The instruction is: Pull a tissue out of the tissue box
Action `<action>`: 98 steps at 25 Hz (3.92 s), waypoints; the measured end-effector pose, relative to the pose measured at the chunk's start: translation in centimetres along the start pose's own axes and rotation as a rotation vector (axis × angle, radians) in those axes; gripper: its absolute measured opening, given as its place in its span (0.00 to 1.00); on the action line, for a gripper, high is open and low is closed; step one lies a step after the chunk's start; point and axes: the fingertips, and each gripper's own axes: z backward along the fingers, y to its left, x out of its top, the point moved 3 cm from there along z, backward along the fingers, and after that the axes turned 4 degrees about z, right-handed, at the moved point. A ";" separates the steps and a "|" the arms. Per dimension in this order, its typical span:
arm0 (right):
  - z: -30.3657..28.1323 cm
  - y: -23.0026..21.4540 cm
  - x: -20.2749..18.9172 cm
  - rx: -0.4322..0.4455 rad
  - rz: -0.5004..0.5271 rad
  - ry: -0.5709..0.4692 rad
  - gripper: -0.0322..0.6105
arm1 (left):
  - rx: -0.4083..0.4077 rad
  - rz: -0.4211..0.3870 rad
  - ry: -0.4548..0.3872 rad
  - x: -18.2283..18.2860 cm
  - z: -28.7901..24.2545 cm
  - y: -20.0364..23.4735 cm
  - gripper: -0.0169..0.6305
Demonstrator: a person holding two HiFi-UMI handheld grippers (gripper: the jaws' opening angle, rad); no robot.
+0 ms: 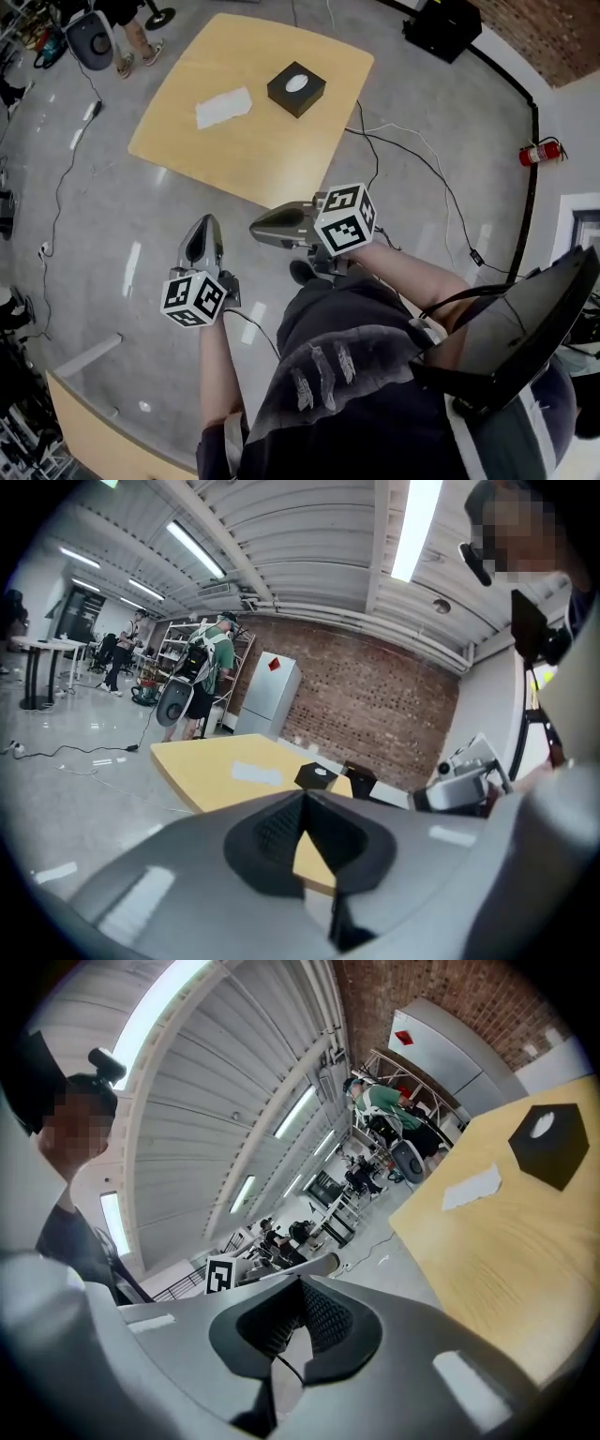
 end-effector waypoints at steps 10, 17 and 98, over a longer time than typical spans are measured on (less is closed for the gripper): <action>6.1 0.5 0.8 -0.014 0.002 -0.057 0.05 | -0.037 0.001 0.046 -0.3 -1.3 -6.4 0.03; 8.9 0.4 1.2 -0.010 -0.002 -0.128 0.05 | -0.043 0.026 -0.015 0.9 -2.2 -10.5 0.03; 3.8 19.3 -6.4 -0.076 0.310 -0.050 0.05 | -0.181 -0.279 -0.065 -2.1 19.9 -15.0 0.03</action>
